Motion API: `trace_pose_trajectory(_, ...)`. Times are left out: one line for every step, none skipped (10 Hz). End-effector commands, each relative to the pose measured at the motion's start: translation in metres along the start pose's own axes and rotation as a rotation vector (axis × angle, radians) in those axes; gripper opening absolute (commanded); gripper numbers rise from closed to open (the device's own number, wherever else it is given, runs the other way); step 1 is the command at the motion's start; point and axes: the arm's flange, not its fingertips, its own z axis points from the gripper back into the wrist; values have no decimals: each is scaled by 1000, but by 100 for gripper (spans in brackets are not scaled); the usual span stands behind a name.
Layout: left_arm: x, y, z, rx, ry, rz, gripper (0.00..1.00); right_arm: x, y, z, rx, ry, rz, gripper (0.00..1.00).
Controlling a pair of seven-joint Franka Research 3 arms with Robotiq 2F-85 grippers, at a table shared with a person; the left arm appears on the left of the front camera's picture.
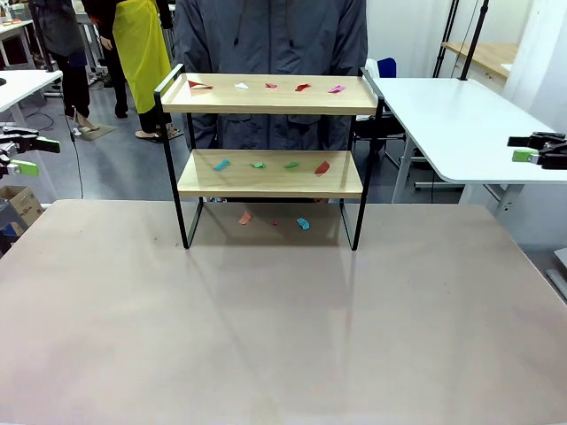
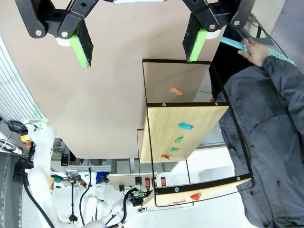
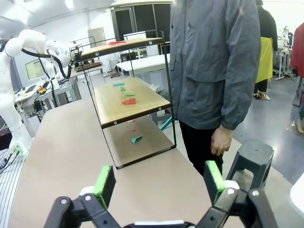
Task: Clean the shelf.
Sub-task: Pick up the Duster handed by the human.
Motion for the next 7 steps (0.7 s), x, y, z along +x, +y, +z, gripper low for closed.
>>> trace_pose_trajectory(3,0,1,1,2,-5,100,1,0,-1,0,-1,2,100)
trace_pose_trajectory(3,0,1,1,2,-5,100,1,0,-1,0,-1,2,100)
trace_pose_trajectory(3,0,1,1,2,-5,100,1,0,-1,0,-1,2,100)
trace_pose_trajectory(3,0,1,1,2,-5,100,1,0,-1,0,-1,2,100)
trace_pose_trajectory(3,0,1,1,2,-5,100,1,0,-1,0,-1,2,100)
trace_pose_trajectory(3,0,1,1,2,-5,100,1,0,-1,0,-1,2,100)
trace_pose_trajectory(3,0,1,1,2,-5,100,1,0,-1,0,-1,2,100)
